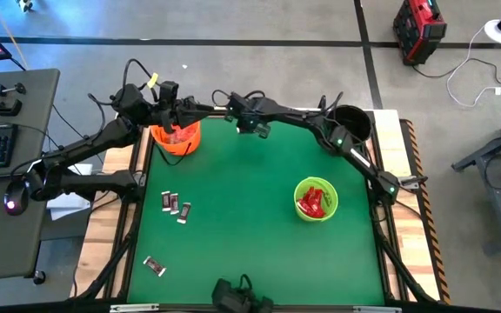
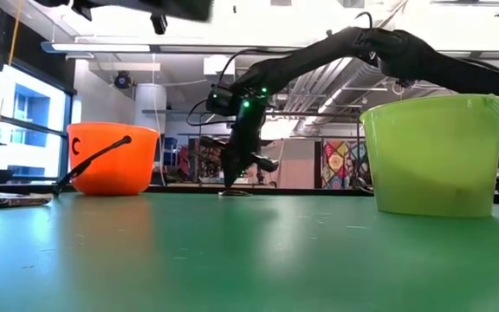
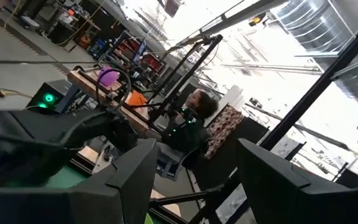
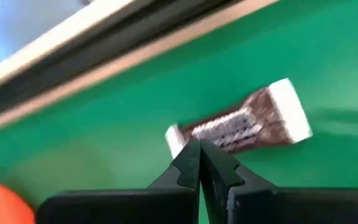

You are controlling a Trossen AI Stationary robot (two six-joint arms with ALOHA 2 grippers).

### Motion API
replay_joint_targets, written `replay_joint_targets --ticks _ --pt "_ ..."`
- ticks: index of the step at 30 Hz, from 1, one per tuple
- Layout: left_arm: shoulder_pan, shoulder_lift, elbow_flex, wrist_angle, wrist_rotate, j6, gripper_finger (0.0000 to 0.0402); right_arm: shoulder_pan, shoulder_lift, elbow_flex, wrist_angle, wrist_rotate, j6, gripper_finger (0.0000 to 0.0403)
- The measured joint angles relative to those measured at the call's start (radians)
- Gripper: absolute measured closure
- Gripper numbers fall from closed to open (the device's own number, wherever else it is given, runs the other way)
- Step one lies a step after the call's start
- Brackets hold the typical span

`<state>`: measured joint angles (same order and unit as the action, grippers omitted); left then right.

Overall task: Sort candy by brand, put in halloween buckets
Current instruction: Put the brown chocolate bar into the black bucket

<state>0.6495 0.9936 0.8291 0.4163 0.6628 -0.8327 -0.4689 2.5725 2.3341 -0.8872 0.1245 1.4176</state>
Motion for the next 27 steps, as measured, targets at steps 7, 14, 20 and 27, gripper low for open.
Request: replay_joint_targets --ticks 7,14,20,27 --pt "0.000 0.000 0.000 0.009 -0.002 -0.079 0.0195 -0.041 0.000 0.008 -0.033 -0.047 0.171 0.0403" --pt "0.003 0.000 0.000 0.092 0.084 -0.202 0.0195 -0.048 0.000 0.008 -0.030 -0.157 0.111 0.0403" --pt "0.034 -0.018 0.001 0.306 0.174 -0.336 0.0195 -0.059 0.000 0.008 -0.032 -0.165 0.151 0.0403" --pt "0.085 -0.063 0.001 0.307 0.266 -0.412 0.0195 -0.070 0.000 0.008 -0.034 -0.208 0.168 0.0403"
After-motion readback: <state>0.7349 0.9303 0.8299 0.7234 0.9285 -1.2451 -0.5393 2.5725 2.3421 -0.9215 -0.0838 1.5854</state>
